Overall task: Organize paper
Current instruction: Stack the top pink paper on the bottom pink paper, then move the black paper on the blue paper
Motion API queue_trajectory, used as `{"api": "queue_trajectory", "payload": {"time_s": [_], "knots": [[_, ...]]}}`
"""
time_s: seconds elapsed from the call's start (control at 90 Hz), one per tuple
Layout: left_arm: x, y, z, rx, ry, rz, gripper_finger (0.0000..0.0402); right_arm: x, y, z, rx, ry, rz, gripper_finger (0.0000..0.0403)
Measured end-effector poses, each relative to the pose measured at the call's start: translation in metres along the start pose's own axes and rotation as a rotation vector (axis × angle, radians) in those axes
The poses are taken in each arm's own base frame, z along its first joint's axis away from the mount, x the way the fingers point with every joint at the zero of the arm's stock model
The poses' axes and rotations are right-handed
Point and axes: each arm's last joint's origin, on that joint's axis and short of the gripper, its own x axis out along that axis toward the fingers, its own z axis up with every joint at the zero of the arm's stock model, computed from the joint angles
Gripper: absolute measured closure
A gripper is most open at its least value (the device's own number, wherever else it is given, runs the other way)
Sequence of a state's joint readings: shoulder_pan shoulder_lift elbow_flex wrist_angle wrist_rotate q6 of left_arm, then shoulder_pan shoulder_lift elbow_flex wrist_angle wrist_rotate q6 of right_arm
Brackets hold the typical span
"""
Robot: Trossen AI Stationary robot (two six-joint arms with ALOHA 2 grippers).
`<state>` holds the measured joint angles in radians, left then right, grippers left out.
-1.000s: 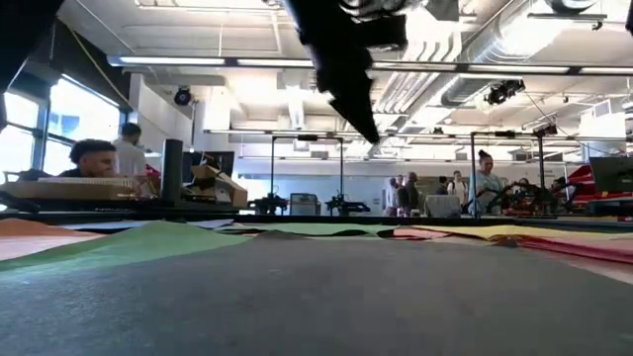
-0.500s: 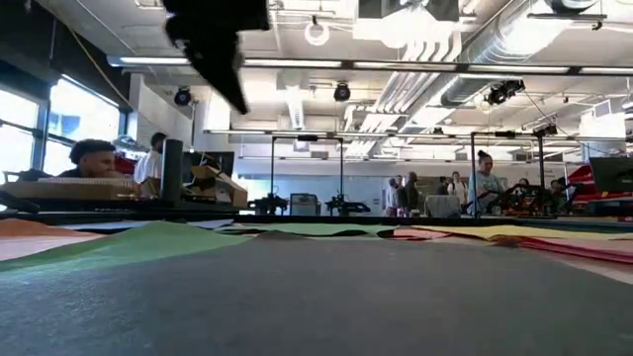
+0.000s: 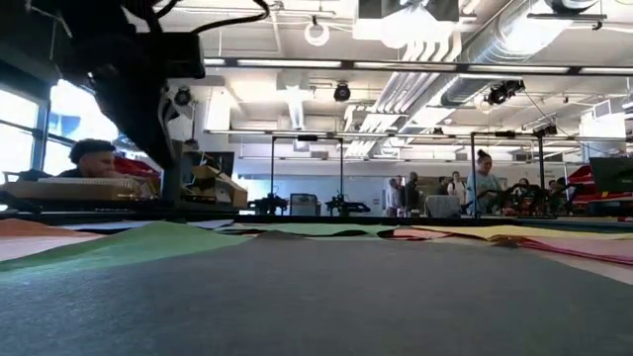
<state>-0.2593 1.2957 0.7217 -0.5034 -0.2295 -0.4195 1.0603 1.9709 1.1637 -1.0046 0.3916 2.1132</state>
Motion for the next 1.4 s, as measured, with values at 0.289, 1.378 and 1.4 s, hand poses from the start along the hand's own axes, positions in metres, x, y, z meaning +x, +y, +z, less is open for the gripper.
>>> {"api": "queue_trajectory", "payload": {"time_s": [0.289,1.378,1.4], "knots": [[0.002,-0.015,-0.018,-0.026,0.027,-0.053,0.0402,-0.018,0.008,0.007,-0.026,0.011,-0.053,0.0403],[0.003,-0.061,-0.12,-0.463,-0.011,-0.14,0.0402,0.058,0.141,0.229,-0.698,-0.274,0.609,0.0403],[0.005,-0.06,-0.123,-0.477,-0.013,-0.141,0.0402,0.063,0.142,0.233,-0.704,-0.272,0.629,0.0403]]}}
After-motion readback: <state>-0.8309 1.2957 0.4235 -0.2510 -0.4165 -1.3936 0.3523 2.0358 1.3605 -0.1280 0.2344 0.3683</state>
